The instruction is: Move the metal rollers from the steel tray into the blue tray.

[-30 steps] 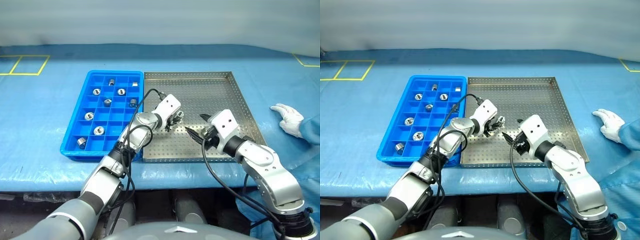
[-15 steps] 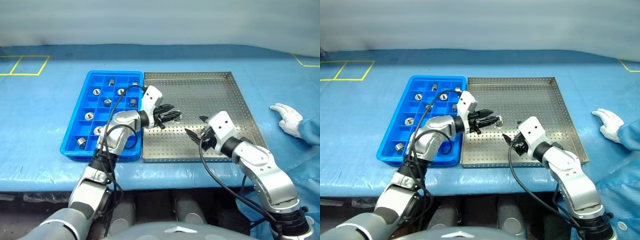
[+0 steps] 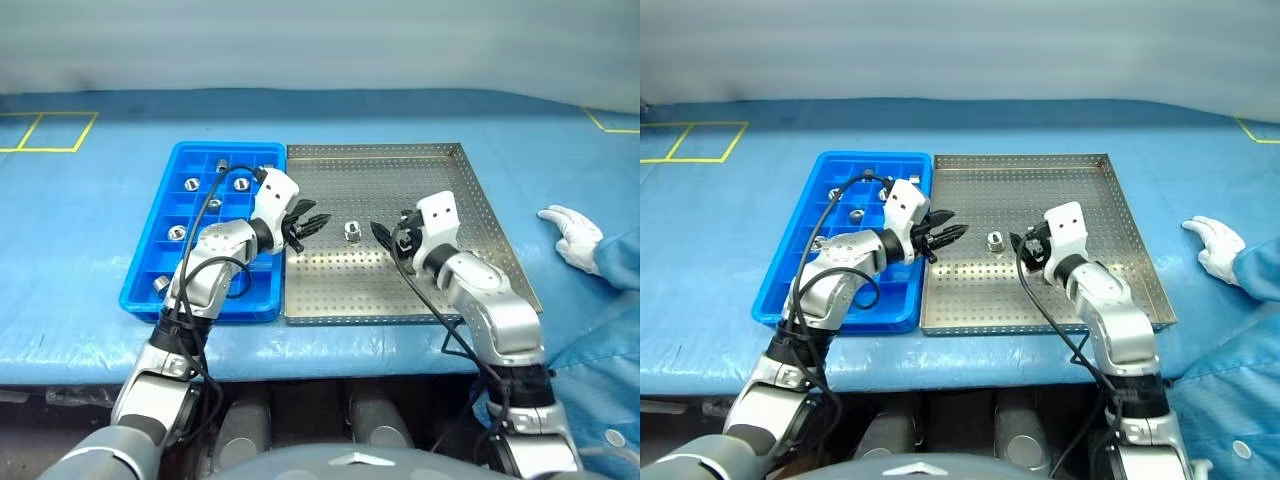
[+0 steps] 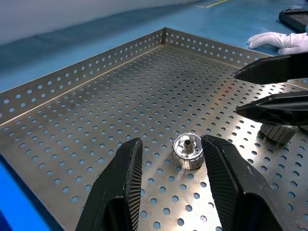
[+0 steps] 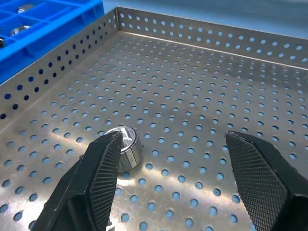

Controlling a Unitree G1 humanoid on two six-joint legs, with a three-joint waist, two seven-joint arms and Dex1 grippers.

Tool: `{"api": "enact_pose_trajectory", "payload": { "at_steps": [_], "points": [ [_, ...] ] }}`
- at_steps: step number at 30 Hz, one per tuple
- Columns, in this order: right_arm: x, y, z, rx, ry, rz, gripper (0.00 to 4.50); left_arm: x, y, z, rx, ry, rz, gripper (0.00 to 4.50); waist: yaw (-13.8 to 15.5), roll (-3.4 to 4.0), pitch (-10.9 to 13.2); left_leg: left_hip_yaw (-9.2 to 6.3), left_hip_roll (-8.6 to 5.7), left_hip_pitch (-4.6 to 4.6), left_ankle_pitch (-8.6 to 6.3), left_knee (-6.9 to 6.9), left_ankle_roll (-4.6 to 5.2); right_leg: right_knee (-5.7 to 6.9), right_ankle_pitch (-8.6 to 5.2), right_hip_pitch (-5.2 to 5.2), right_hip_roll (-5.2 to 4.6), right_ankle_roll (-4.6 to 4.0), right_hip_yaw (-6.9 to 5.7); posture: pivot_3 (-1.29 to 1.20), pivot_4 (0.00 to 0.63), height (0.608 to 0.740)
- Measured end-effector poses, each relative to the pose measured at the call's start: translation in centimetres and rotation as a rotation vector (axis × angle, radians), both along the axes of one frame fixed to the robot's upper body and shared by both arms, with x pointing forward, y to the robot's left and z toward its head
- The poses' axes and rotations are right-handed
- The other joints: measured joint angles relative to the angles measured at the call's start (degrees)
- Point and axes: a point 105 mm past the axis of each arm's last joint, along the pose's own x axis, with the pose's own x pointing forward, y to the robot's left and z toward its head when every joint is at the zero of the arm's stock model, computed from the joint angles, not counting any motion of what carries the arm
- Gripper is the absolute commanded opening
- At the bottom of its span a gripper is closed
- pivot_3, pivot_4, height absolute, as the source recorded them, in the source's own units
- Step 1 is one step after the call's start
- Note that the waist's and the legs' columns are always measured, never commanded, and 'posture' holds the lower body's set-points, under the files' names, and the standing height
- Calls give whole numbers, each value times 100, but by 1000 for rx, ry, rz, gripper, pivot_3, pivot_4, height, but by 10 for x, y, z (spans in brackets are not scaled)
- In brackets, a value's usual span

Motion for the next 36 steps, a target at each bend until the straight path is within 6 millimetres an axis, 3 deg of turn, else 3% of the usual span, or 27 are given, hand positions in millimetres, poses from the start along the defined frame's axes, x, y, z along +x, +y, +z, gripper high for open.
{"api": "enact_pose_trajectory", "payload": {
  "at_steps": [8, 14, 20, 23, 28, 33, 36],
  "points": [
    [21, 28, -21, 36, 78, 41, 3604, -4, 10, -1, 12, -4, 51, 2084, 84, 0, 0, -4, 2, -1, 0, -5, 0, -1, 2, -1, 4, 2, 0, 7, 150, 740],
    [20, 31, -40, 22, 143, 28, 3604, -4, 18, -4, 23, 7, 83, 2084, 114, 1, -1, -4, 2, 0, 0, -3, 0, 0, 2, 0, 4, 2, 0, 15, 150, 740],
    [22, 23, -43, 12, 146, -10, 1753, -5, 21, -2, 17, 2, 101, 2058, 105, 2, -1, -4, 2, 0, 0, -5, 0, 0, 2, -1, 5, 2, 0, 23, 150, 740],
    [23, 23, -35, 11, 116, -9, 1691, -10, 30, -4, 34, 13, 123, 2058, 94, 3, 0, -4, 4, 0, 0, -9, 0, 1, 2, -4, 7, 2, 1, 30, 150, 740],
    [19, 39, -2, 9, 16, 61, 1691, -30, 80, -23, 121, 119, 285, 2058, 83, 7, 1, -8, 18, 1, 0, -17, 0, 6, 0, -12, 20, -2, 3, 94, 150, 740],
    [5, 91, 28, -6, -62, 320, 1691, -56, 96, -25, 137, 171, 372, 2058, 196, 7, 2, -9, 17, 3, 0, -15, 0, 6, -2, -8, 20, -7, 2, 205, 150, 740],
    [-6, 133, 46, -21, -117, 516, 1691, -62, 107, -14, 134, 139, 455, 2058, 318, 7, 2, -17, 19, 8, 1, -15, -1, 7, -1, -5, 22, -11, -6, 259, 150, 740]
  ]
}}
